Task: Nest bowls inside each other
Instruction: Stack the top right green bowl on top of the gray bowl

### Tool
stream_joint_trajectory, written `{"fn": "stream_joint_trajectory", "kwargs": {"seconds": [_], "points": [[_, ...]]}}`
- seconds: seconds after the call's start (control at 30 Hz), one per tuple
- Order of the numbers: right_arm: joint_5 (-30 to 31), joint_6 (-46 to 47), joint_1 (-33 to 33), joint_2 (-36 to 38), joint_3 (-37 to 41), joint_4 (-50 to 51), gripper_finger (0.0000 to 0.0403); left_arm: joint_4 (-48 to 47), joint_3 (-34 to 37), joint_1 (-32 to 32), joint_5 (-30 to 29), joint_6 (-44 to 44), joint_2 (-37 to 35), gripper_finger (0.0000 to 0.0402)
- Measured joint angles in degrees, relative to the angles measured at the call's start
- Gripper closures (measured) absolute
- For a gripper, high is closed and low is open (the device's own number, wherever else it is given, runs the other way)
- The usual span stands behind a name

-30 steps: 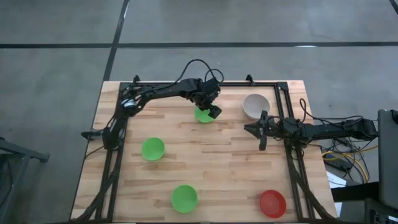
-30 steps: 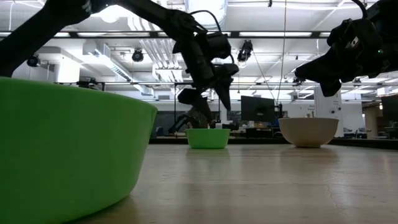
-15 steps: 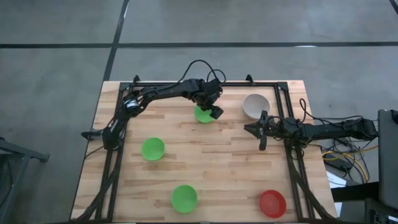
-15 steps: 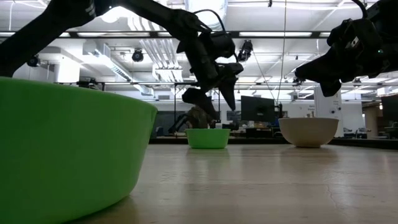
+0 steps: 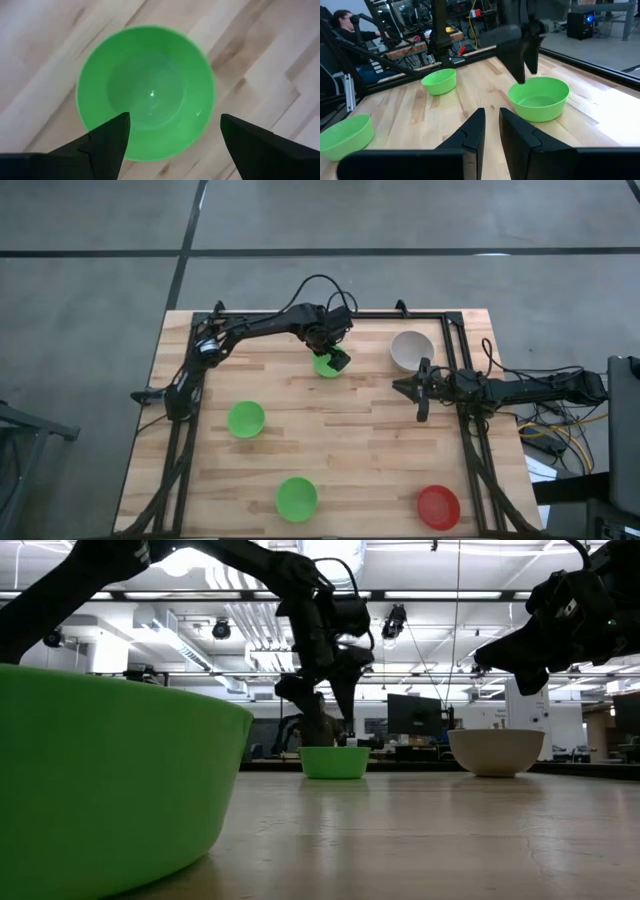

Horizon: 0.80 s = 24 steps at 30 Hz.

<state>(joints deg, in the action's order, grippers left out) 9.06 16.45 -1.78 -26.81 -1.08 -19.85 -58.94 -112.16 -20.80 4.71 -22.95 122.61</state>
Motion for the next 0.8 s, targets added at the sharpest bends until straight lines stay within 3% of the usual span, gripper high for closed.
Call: {"fn": "stream_joint_trajectory", "kwargs": {"seconds": [0.2,0.47,0.63,0.8], "points": [[0.0,0.0,0.0,0.0,0.0,0.0,0.0349,4.4,2.1,0.0,-2.9,0.9,-4.0,0.0088],[-0.1,0.0,0.0,0.0,0.0,0.0,0.0349,19.9,17.3,-0.6,2.5,-0.8,-10.7,0.0092],[0.0,0.0,0.0,0.0,0.0,0.0,0.0349,20.8,23.3,-2.1,3.7,-3.6,-13.9,0.0092],[0.0,0.0,0.0,0.0,0.0,0.1,0.0349,16.5,23.9,-3.1,2.2,-4.6,-15.6,0.0090]]}}
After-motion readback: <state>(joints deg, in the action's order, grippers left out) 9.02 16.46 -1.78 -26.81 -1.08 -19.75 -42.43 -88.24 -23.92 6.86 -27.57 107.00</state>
